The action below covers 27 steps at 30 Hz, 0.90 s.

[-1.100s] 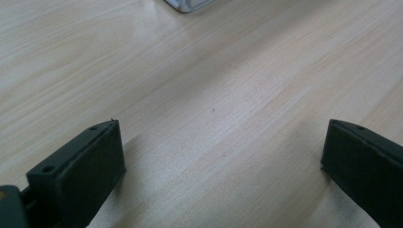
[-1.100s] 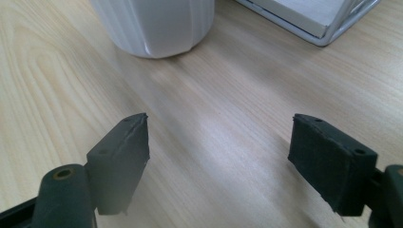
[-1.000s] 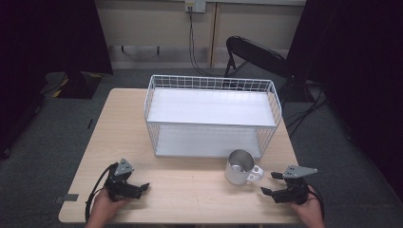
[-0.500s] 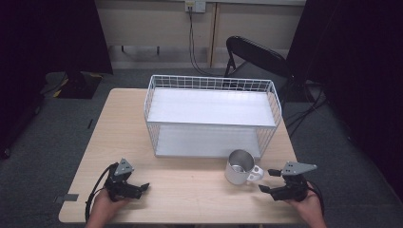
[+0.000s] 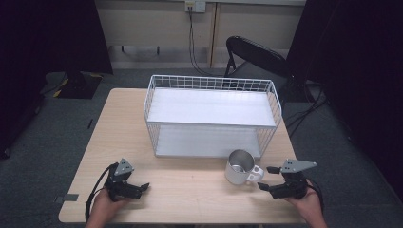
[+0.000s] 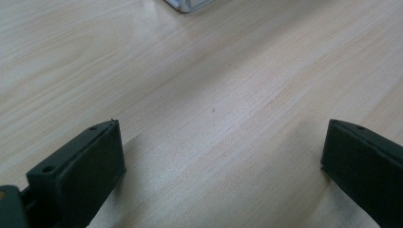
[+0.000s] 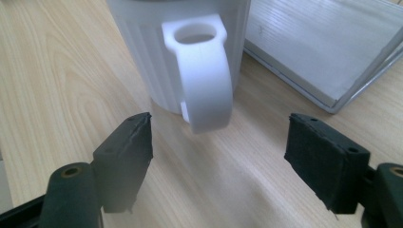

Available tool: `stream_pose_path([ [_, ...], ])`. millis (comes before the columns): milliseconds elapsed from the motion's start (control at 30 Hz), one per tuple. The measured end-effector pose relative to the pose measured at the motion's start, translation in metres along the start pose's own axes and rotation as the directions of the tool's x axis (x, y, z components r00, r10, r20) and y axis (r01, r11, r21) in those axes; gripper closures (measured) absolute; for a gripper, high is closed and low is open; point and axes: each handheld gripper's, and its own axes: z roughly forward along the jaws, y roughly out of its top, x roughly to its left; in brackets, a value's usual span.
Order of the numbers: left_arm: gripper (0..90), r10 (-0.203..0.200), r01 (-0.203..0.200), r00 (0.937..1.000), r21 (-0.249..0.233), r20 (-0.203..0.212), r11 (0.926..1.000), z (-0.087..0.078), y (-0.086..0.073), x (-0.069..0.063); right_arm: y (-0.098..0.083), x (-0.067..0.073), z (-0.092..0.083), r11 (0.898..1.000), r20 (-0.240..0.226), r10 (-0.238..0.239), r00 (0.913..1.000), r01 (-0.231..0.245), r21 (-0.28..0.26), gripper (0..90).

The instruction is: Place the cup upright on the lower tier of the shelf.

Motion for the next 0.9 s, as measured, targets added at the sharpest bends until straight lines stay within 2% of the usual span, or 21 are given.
stream_pose_path([
  [267,0.0,0.0,0.0,1.0,0.0,0.0,1.0,0.0,0.0,0.0,0.008,0.001,0.0,1.0,-0.002,-0.019,0.9998,0.019,-0.016,25.2],
  [500,0.0,0.0,0.0,1.0,0.0,0.0,1.0,0.0,0.0,0.0,0.016,0.004,0.0,0.999,-0.015,-0.043,0.999,0.042,-0.019,31.7],
  [767,0.0,0.0,0.0,1.0,0.0,0.0,1.0,0.0,0.0,0.0,0.023,0.004,0.001,0.998,-0.035,-0.034,0.9988,0.033,-0.044,40.6],
  [900,0.0,0.0,0.0,1.0,0.0,0.0,1.0,0.0,0.0,0.0,0.026,0.004,0.002,0.999,-0.046,-0.035,0.9983,0.033,-0.038,43.6],
])
